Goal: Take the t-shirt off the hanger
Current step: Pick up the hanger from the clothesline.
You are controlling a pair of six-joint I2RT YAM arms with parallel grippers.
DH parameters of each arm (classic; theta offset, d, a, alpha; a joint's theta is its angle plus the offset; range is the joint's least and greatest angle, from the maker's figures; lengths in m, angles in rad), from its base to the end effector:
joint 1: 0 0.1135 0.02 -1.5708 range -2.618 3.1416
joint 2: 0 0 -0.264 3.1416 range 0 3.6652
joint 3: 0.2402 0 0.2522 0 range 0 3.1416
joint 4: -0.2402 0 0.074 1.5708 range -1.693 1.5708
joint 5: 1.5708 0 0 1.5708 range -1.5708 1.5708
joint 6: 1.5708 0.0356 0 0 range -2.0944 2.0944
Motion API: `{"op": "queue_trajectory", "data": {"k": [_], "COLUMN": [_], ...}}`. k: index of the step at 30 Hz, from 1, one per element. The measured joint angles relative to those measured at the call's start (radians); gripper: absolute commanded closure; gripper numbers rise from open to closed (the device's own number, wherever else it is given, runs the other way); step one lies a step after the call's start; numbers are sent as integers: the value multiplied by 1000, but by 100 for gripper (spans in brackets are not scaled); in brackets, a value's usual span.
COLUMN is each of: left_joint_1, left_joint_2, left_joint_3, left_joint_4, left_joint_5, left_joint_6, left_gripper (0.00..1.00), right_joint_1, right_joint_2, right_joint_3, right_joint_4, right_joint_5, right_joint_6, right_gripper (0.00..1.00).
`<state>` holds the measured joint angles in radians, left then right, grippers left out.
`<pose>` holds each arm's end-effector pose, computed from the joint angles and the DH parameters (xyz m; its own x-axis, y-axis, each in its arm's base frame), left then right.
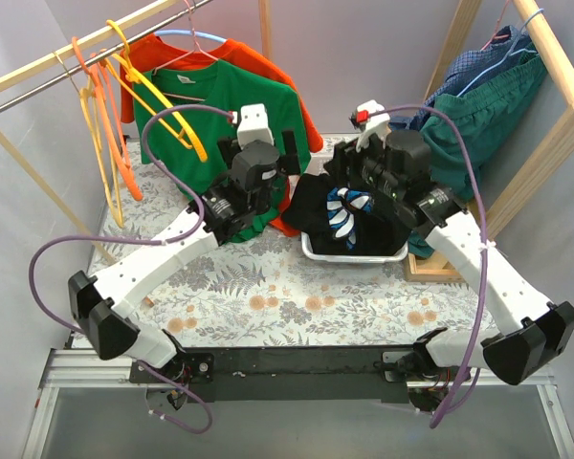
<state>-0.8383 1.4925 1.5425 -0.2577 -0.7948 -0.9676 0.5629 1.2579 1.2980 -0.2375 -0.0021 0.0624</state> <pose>0.2448 -0.2342 0.4285 -0.1225 -0.7264 -0.6763 -0.0831 0.6865 -0.7223 0.2440 0.1541 0.4130 -0.1989 -0.0518 -0.9786 -0.5240 0.8495 0.0616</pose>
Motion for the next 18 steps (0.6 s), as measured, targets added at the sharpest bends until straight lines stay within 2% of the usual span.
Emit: {"op": "queue_trajectory", "data": {"k": [7,15,18], "left_joint_1": [-3,-5,-7], "left_joint_2": [-124,-200,-217], "left_joint_3": [-221,-382,-410], "left_joint_4": [-95,-177,-188], "left_joint_5": [54,146,180], "left_joint_6": [-52,-115,-126], "left_gripper": [3,3,3], "right_joint_1": [-12,-24,-24], "right_joint_2": [173,337,385], "right_joint_3": [381,540,544], "right_joint_4": [-13,42,82], "right_joint_5": [-106,-352,-427], "right_joint_6": [-156,-263,-295], "right_gripper": [34,37,37]}}
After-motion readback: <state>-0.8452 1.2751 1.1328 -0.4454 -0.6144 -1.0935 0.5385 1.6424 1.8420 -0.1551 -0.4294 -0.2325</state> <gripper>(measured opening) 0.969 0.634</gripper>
